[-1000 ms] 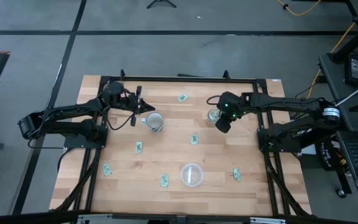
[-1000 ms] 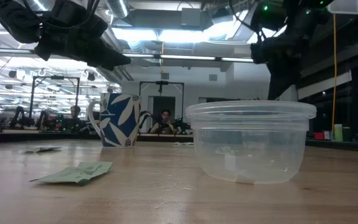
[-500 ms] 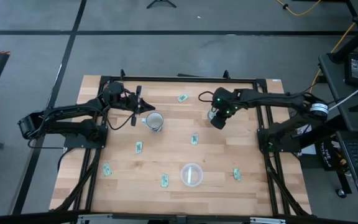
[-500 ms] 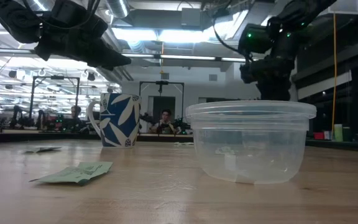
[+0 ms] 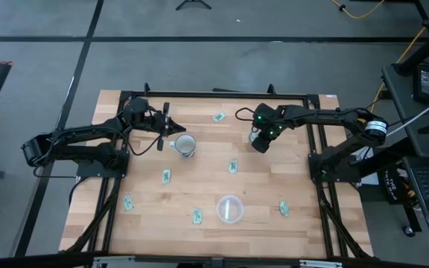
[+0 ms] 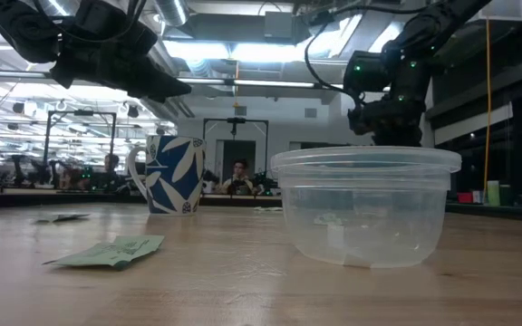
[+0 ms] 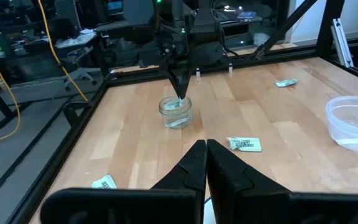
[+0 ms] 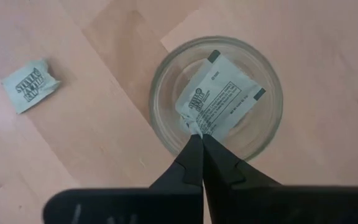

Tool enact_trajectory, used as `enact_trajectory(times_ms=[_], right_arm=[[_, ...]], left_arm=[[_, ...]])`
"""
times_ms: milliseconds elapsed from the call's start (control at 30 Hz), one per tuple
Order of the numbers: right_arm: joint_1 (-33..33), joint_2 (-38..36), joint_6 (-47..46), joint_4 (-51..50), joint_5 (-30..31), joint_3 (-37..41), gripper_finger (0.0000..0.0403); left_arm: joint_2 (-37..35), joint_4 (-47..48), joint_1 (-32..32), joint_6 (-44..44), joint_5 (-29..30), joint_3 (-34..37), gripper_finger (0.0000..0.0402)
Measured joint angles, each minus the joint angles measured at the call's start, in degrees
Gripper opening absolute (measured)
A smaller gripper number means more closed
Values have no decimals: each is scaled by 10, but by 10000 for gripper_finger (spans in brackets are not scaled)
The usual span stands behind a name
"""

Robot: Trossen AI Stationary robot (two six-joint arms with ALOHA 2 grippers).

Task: Pick and place Stevia / Truvia into bins
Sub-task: Put the white stevia packet into the transparent glass cup

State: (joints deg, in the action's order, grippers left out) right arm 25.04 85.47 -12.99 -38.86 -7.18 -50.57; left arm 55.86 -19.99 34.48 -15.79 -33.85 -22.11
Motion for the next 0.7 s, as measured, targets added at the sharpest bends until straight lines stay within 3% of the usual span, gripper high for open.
enact_trajectory(times_ms=[700], right_arm=[[0,0,-6,21,1,0,25]], left_arm=[[0,0,0,0,0,0,6]])
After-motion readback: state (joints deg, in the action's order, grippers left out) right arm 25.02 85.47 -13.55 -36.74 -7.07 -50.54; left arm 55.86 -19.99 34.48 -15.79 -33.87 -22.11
